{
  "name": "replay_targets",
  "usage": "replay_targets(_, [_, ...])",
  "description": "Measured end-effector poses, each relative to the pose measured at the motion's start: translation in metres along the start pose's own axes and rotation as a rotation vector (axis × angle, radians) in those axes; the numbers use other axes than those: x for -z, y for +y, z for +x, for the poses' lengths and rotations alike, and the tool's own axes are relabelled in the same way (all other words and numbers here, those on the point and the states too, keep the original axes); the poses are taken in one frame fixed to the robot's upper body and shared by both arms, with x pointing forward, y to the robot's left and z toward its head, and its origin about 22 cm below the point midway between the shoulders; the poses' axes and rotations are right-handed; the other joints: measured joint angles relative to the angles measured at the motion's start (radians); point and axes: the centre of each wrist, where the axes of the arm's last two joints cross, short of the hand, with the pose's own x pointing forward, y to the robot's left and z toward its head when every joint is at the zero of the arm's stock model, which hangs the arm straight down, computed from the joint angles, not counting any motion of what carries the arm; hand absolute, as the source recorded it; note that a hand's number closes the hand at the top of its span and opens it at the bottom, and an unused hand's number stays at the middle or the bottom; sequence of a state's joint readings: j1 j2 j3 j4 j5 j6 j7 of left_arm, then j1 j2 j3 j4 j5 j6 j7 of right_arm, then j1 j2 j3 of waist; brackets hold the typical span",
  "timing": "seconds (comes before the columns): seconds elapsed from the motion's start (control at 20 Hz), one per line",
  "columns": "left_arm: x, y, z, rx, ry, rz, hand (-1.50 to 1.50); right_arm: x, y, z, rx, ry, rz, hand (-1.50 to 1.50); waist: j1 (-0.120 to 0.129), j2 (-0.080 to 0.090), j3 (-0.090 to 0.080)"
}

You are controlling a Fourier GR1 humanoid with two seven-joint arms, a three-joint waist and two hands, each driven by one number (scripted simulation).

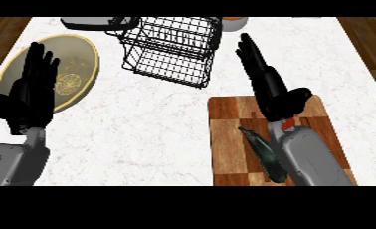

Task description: Pick the bell pepper from the cutting board and place it in the tiered basket

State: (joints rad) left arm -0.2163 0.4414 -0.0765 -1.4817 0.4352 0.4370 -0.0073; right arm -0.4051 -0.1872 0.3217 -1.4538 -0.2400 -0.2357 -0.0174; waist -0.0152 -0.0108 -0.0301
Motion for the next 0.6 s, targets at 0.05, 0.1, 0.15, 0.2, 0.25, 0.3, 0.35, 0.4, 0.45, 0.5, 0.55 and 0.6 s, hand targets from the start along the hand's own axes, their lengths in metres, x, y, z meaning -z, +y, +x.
replay_targets(0.05, [-0.002, -0.001, -0.002, -0.001, 0.005, -0.011, 0.00, -0.006, -0.003, -0.001, -0.018, -0.014, -0.016, 1.50, 0.000, 0.001, 0.006])
replay_targets(0.1, [-0.004, -0.002, -0.005, 0.002, 0.022, -0.033, 0.00, -0.012, -0.008, -0.002, -0.045, -0.035, -0.041, 1.50, -0.003, 0.002, 0.012])
replay_targets(0.15, [-0.004, -0.005, -0.008, 0.006, 0.040, -0.059, 0.00, -0.018, -0.015, -0.002, -0.074, -0.066, -0.070, 1.50, -0.013, 0.003, 0.016])
replay_targets(0.2, [-0.008, -0.008, -0.012, 0.015, 0.066, -0.092, 0.00, -0.024, -0.024, -0.002, -0.110, -0.099, -0.108, 1.50, -0.022, 0.002, 0.019])
replay_targets(0.25, [-0.012, -0.011, -0.017, 0.023, 0.092, -0.125, 0.00, -0.030, -0.034, -0.002, -0.147, -0.135, -0.146, 1.50, -0.038, 0.001, 0.022])
replay_targets(0.3, [-0.015, -0.013, -0.020, 0.035, 0.118, -0.158, 0.00, -0.036, -0.046, -0.001, -0.187, -0.175, -0.194, 1.50, -0.052, 0.000, 0.024])
replay_targets(0.35, [-0.018, -0.012, -0.025, 0.039, 0.142, -0.170, 0.00, -0.042, -0.064, -0.005, -0.246, -0.161, -0.303, -1.50, -0.084, 0.000, 0.024])
replay_targets(0.4, [-0.020, -0.013, -0.028, 0.037, 0.163, -0.184, 0.00, -0.049, -0.080, -0.009, -0.275, -0.152, -0.423, -1.50, -0.107, 0.000, 0.026])
replay_targets(0.45, [-0.024, -0.014, -0.031, 0.036, 0.183, -0.203, 0.00, -0.056, -0.091, -0.012, -0.288, -0.155, -0.539, -1.50, -0.119, -0.001, 0.029])
replay_targets(0.5, [-0.028, -0.017, -0.034, 0.036, 0.202, -0.226, 0.00, -0.065, -0.098, -0.016, -0.299, -0.169, -0.635, -1.50, -0.123, -0.001, 0.030])
replay_targets(0.55, [-0.031, -0.020, -0.037, 0.035, 0.218, -0.253, 0.00, -0.076, -0.102, -0.021, -0.315, -0.187, -0.711, -1.50, -0.118, -0.001, 0.031])
replay_targets(0.6, [-0.033, -0.024, -0.037, 0.036, 0.227, -0.285, 0.00, -0.089, -0.103, -0.028, -0.340, -0.202, -0.765, -1.50, -0.107, 0.000, 0.032])
